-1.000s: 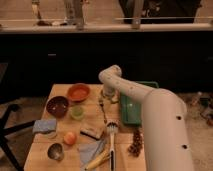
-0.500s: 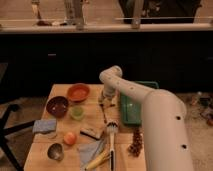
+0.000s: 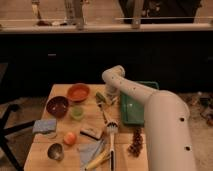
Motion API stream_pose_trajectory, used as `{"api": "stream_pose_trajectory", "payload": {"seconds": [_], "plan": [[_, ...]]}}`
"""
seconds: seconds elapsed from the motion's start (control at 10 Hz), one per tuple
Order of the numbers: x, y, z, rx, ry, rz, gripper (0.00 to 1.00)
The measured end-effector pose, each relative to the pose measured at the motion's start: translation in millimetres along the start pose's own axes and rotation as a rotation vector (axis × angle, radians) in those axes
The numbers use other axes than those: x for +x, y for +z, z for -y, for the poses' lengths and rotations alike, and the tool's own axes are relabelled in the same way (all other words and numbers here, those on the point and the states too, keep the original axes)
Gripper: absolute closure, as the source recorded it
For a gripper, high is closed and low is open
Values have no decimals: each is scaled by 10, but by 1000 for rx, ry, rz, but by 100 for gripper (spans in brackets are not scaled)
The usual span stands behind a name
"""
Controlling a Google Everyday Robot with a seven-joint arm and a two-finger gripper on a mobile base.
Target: Place pepper in red bowl
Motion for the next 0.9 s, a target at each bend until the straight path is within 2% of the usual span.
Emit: {"api": "stream_pose_trajectory", "payload": {"seconds": [0.5,0.9], "plan": [[-13,-228,31,30,-25,53,100],[-196,-556,6,65,-80,111,100]]}}
